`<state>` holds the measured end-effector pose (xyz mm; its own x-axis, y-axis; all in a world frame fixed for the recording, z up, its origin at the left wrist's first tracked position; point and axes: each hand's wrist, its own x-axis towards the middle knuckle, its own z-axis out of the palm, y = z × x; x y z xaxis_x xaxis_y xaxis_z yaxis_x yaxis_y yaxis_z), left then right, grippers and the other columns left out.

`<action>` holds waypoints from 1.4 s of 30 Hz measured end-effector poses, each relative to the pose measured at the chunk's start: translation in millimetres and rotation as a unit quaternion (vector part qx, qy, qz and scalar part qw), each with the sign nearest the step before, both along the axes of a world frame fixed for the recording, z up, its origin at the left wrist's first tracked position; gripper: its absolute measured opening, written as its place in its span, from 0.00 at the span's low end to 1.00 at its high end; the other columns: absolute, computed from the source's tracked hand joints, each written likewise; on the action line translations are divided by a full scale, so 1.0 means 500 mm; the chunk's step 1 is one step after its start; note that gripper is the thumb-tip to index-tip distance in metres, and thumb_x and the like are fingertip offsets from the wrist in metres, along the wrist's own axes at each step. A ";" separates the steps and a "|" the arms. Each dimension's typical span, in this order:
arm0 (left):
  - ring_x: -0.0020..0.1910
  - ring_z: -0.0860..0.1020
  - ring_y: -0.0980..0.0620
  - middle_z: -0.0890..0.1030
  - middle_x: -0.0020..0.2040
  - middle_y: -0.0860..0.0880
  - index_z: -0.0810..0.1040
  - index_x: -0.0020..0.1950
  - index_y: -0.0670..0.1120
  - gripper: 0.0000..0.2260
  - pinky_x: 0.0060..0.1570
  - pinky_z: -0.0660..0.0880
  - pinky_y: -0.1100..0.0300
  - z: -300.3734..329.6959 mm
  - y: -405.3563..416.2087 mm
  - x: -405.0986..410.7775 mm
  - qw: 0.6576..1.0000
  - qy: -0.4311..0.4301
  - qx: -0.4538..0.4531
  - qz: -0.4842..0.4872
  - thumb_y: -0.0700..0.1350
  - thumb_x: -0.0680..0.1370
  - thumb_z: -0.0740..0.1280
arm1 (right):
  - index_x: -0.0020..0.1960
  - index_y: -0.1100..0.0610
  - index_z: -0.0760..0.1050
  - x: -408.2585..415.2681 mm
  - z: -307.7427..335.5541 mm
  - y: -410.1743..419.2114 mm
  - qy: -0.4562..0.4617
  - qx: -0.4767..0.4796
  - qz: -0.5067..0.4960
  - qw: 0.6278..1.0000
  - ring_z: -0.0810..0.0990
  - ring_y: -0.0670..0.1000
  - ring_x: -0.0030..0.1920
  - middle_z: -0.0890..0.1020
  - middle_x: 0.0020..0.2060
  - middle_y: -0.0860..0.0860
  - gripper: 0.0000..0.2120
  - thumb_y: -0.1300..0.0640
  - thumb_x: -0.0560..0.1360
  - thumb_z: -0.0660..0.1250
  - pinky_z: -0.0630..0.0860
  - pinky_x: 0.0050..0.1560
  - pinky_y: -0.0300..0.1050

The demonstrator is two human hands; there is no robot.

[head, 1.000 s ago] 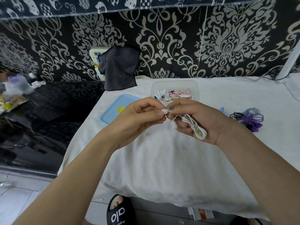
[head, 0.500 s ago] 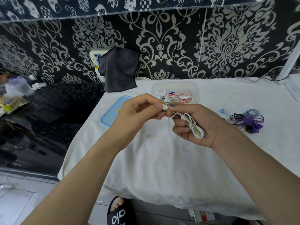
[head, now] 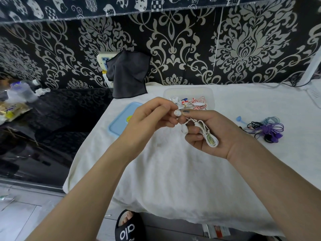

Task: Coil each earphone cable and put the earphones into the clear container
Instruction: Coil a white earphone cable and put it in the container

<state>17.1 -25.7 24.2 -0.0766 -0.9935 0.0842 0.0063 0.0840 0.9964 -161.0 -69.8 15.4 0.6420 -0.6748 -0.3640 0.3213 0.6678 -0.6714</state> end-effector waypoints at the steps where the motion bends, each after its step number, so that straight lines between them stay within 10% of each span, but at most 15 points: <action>1: 0.45 0.80 0.48 0.84 0.45 0.41 0.79 0.53 0.39 0.10 0.51 0.77 0.57 -0.001 0.000 -0.001 1.000 -0.007 -0.002 0.004 0.43 0.82 0.61 | 0.47 0.58 0.80 0.001 0.000 0.000 0.001 0.000 0.000 1.000 0.65 0.43 0.24 0.78 0.35 0.50 0.03 0.62 0.78 0.67 0.58 0.23 0.33; 19: 0.42 0.80 0.56 0.82 0.45 0.52 0.80 0.49 0.48 0.06 0.46 0.77 0.63 -0.037 -0.113 -0.022 0.969 -0.141 0.041 0.200 0.42 0.82 0.63 | 0.47 0.60 0.76 0.009 -0.008 -0.101 0.121 -0.060 -0.226 0.965 0.73 0.45 0.25 0.81 0.36 0.54 0.05 0.61 0.80 0.65 0.69 0.25 0.36; 25: 0.67 0.75 0.51 0.78 0.68 0.50 0.78 0.69 0.47 0.15 0.60 0.65 0.69 -0.062 -0.146 -0.032 0.913 -0.378 0.020 0.149 0.42 0.84 0.58 | 0.41 0.59 0.73 0.049 0.013 -0.226 0.346 -0.226 -0.249 0.876 0.73 0.54 0.37 0.80 0.37 0.56 0.08 0.58 0.78 0.62 0.69 0.42 0.49; 30: 0.64 0.76 0.44 0.80 0.66 0.45 0.79 0.67 0.43 0.15 0.61 0.69 0.56 -0.083 -0.153 -0.045 0.874 -0.473 0.017 0.109 0.41 0.83 0.59 | 0.35 0.58 0.66 0.077 -0.014 -0.280 0.533 -0.309 -0.063 0.785 0.74 0.55 0.35 0.71 0.31 0.53 0.10 0.63 0.73 0.64 0.74 0.37 0.46; 36: 0.63 0.76 0.42 0.80 0.64 0.43 0.77 0.68 0.44 0.17 0.63 0.71 0.52 -0.096 -0.154 -0.063 0.830 -0.550 0.001 0.091 0.45 0.80 0.64 | 0.56 0.61 0.81 0.051 -0.031 -0.260 0.632 -0.398 0.105 0.657 0.82 0.55 0.47 0.84 0.53 0.57 0.12 0.63 0.75 0.64 0.75 0.41 0.43; 42: 0.69 0.70 0.43 0.74 0.70 0.46 0.73 0.72 0.48 0.21 0.71 0.60 0.51 -0.089 -0.133 -0.115 0.791 -0.601 -0.059 0.094 0.48 0.78 0.66 | 0.55 0.54 0.81 -0.059 0.023 -0.210 0.540 -0.433 -0.099 0.715 0.80 0.51 0.49 0.81 0.49 0.48 0.12 0.64 0.77 0.64 0.73 0.45 0.42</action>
